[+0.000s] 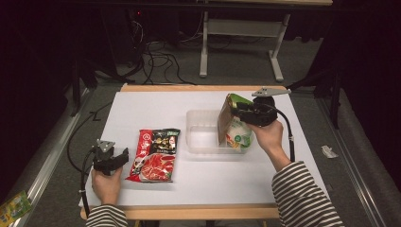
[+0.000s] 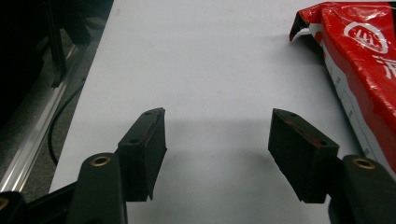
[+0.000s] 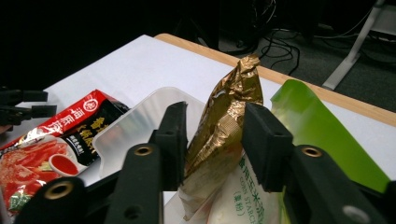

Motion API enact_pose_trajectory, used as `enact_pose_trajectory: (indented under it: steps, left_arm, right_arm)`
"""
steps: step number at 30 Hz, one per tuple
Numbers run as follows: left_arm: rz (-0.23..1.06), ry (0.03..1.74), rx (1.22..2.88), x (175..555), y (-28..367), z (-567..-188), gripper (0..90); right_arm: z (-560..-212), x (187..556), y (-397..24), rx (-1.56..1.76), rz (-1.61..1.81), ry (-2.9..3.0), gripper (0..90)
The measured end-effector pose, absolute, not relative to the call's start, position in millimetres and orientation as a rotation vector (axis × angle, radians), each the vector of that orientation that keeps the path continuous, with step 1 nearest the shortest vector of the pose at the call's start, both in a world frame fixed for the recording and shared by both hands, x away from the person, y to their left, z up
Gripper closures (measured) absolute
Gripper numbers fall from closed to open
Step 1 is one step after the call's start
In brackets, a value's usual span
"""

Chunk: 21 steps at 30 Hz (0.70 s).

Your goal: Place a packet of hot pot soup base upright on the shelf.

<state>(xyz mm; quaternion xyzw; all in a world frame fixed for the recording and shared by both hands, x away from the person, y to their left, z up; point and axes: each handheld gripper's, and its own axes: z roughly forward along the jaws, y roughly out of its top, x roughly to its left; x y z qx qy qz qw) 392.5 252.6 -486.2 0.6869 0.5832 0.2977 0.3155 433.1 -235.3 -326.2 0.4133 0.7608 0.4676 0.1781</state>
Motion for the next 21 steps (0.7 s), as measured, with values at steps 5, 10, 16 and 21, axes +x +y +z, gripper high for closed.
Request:
enact_pose_trajectory:
  steps: [5, 10, 16, 21]
  left_arm:
    - [0.794, 1.539, 1.823, 392.9, 251.4, -486.2, 37.5]
    - [0.792, 1.538, 1.825, 393.0, 251.4, -486.3, 37.5]
    - [0.796, 1.536, 1.834, 393.2, 250.5, -486.4, 37.5]
    - [0.792, 1.533, 1.847, 394.1, 249.5, -486.7, 37.4]
  right_arm:
    - [-313.3, 414.5, -247.2, 1.116, 1.351, 2.108, 55.5]
    - [-306.5, 400.3, -254.7, 1.08, 1.359, 2.088, 55.6]
    - [-308.1, 384.6, -271.7, 1.053, 1.358, 2.06, 56.7]
    - [-322.2, 374.5, -284.5, 1.075, 1.285, 2.059, 56.7]
